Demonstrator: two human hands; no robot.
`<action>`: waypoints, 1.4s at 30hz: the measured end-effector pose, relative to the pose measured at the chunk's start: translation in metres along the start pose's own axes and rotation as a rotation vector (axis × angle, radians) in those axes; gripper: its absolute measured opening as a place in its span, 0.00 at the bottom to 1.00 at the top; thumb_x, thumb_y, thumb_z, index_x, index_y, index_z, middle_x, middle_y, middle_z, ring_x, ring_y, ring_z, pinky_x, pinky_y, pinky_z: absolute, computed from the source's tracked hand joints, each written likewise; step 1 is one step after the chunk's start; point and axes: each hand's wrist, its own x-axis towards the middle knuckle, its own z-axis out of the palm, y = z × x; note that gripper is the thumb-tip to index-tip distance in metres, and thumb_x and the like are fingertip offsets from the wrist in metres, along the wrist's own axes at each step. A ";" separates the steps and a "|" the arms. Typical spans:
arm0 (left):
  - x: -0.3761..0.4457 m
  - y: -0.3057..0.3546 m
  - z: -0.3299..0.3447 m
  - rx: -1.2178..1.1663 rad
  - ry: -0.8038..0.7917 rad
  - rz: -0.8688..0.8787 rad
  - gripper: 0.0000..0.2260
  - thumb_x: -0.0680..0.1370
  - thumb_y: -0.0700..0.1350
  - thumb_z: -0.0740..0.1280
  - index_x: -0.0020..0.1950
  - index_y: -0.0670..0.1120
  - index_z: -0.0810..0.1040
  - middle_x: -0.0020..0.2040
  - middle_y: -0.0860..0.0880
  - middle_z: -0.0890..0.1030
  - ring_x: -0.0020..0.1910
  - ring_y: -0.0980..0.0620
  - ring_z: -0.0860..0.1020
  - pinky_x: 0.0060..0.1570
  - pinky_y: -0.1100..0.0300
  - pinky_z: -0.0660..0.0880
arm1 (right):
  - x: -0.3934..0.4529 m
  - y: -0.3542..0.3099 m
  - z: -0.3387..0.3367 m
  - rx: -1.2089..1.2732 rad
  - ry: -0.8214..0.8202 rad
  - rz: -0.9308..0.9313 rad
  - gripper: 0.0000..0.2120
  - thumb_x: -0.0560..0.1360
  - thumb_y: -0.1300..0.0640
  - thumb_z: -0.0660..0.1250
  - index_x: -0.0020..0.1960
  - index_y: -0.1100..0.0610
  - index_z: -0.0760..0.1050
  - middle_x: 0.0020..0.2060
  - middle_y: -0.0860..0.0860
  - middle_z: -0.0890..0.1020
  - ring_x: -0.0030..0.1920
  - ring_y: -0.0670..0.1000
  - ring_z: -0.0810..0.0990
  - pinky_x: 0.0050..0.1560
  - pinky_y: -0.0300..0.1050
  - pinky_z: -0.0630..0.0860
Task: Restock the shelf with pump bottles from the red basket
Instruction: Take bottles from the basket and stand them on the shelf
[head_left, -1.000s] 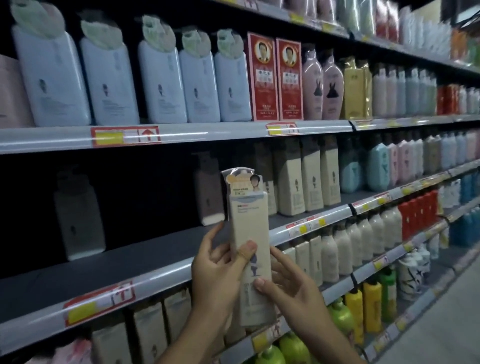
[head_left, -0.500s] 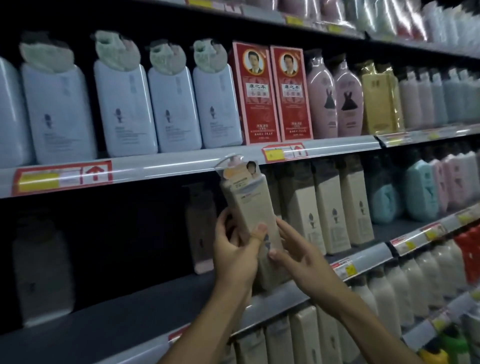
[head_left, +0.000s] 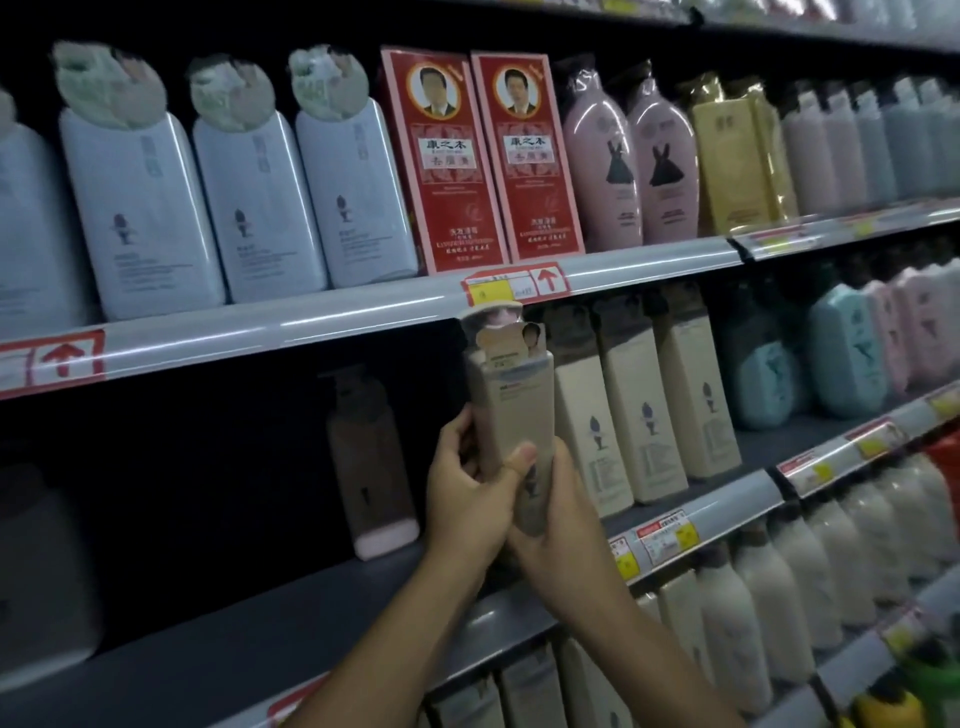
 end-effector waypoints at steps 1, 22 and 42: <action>-0.001 0.000 0.001 0.002 -0.004 -0.006 0.31 0.74 0.40 0.77 0.74 0.52 0.69 0.61 0.50 0.83 0.59 0.55 0.83 0.61 0.50 0.80 | 0.000 0.000 0.004 -0.035 0.045 0.000 0.38 0.72 0.50 0.75 0.77 0.47 0.59 0.66 0.46 0.77 0.66 0.46 0.78 0.64 0.51 0.79; -0.020 0.010 -0.004 0.235 0.169 0.019 0.14 0.74 0.44 0.77 0.59 0.51 0.82 0.48 0.54 0.86 0.41 0.63 0.84 0.38 0.70 0.77 | 0.001 -0.023 0.012 -0.181 0.184 0.128 0.27 0.77 0.41 0.68 0.69 0.52 0.63 0.59 0.51 0.79 0.59 0.56 0.80 0.56 0.57 0.80; -0.035 0.050 -0.060 0.264 0.234 0.120 0.32 0.72 0.50 0.78 0.72 0.60 0.67 0.71 0.54 0.64 0.69 0.54 0.68 0.62 0.59 0.71 | 0.022 -0.022 0.015 -0.289 0.139 0.209 0.20 0.72 0.58 0.73 0.58 0.56 0.67 0.56 0.57 0.81 0.58 0.63 0.80 0.58 0.53 0.77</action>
